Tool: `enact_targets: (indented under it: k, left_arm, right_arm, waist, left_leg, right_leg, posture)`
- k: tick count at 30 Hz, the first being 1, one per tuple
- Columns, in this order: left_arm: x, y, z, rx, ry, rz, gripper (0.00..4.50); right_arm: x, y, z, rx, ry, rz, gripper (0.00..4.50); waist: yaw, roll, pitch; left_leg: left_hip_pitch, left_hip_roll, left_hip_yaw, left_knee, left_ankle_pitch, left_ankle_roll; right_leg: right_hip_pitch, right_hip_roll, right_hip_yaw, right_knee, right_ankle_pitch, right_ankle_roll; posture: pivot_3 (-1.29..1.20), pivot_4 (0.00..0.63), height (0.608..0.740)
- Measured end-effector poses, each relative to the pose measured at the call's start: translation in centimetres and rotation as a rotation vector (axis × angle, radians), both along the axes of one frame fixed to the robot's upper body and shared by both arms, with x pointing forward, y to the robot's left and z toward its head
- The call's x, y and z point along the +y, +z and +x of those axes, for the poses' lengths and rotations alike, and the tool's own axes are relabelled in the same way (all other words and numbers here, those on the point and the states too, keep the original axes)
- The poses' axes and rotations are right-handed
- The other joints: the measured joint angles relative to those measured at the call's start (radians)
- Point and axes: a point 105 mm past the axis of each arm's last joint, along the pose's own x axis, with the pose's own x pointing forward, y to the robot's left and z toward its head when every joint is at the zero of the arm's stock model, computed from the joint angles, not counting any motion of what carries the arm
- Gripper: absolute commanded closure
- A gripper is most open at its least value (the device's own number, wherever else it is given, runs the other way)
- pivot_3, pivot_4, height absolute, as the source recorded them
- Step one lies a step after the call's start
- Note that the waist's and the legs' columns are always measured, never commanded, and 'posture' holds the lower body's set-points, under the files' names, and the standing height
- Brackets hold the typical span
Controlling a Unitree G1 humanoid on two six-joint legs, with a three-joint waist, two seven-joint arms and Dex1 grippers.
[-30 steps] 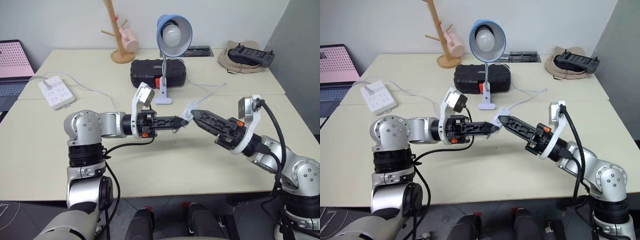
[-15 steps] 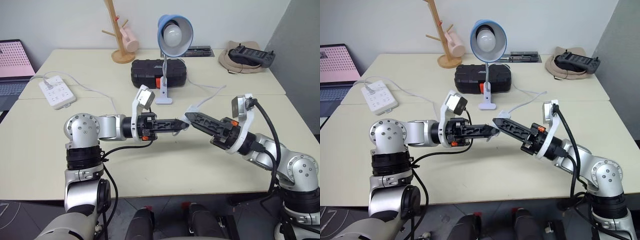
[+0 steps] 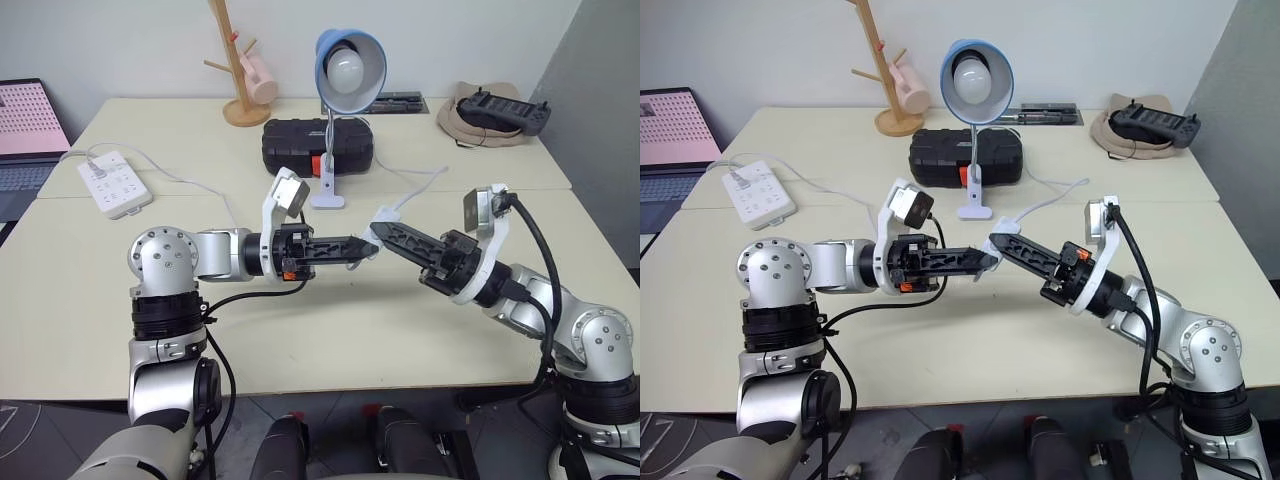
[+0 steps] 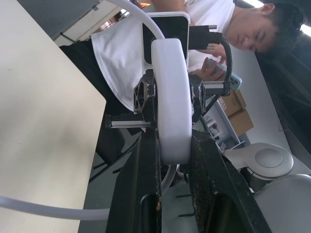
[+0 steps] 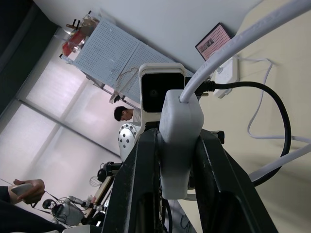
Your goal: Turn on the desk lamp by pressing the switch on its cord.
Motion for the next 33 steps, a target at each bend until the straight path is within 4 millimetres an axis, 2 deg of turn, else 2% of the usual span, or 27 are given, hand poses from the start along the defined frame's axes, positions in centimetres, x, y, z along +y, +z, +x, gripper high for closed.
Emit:
enact_targets:
  k: [7, 9, 15, 25, 29, 33]
  left_arm:
    - [-0.04, -0.04, 0.01, 0.002, -0.001, 0.002, 4.09]
    - [-0.04, -0.04, 0.01, 0.002, 0.0, 0.002, 4.09]
    - [-0.15, -0.15, 0.38, -0.001, 0.026, 0.036, 4.09]
    - [-0.51, 0.2, 0.29, -0.012, 0.021, 0.04, 4.09]
    - [-0.52, 0.21, 0.28, -0.012, 0.021, 0.041, 4.09]
    - [-0.51, 0.27, 0.23, -0.013, 0.022, 0.038, 4.09]
  right_arm:
    - [-0.03, -0.04, -0.01, -0.001, -0.001, -0.009, 3.93]
    - [-0.03, -0.06, -0.02, -0.003, 0.0, -0.011, 3.23]
    - [0.2, -0.56, -0.09, -0.009, 0.0, -0.056, 2.1]
    - [0.16, -0.61, 0.04, -0.01, -0.009, -0.058, 2.1]
    - [0.13, -0.58, 0.08, -0.009, -0.012, -0.055, 2.73]
    - [0.04, -0.34, 0.09, -0.006, -0.012, -0.031, 3.7]
  waist:
    - [0.0, 0.0, 0.0]
    - [0.0, 0.0, 0.0]
    - [0.001, 0.0, 0.0]
    - [0.001, 0.0, 0.0]
    - [0.001, 0.0, 0.0]
    - [0.001, 0.0, 0.0]
  left_leg:
    - [0.0, 0.0, 0.0, 0.0, 0.0, 0.0]
    - [0.0, 0.0, 0.0, 0.0, 0.0, 0.0]
    - [0.0, 0.0, 0.0, 0.0, 0.0, 0.0]
    - [0.0, 0.0, 0.0, -0.001, 0.0, 0.0]
    - [0.0, 0.0, 0.0, -0.001, 0.0, 0.0]
    - [0.0, 0.0, 0.0, -0.001, 0.0, 0.0]
  right_leg:
    - [0.0, 0.0, 0.0, 0.0, 0.0, 0.0]
    - [0.0, 0.0, 0.0, 0.0, 0.0, 0.0]
    - [0.0, 0.0, 0.0, -0.001, 0.0, 0.0]
    - [0.0, 0.0, 0.0, -0.001, 0.0, 0.0]
    - [0.0, 0.0, 0.0, -0.001, 0.0, 0.0]
    - [0.0, 0.0, 0.0, -0.001, 0.0, 0.0]
  posture:
    - [0.0, 0.15, 0.74]
    - [0.0, 0.15, 0.74]
    - [0.0, 0.15, 0.74]
    - [0.0, 0.15, 0.74]
    - [0.0, 0.15, 0.74]
    - [0.0, 0.15, 0.74]
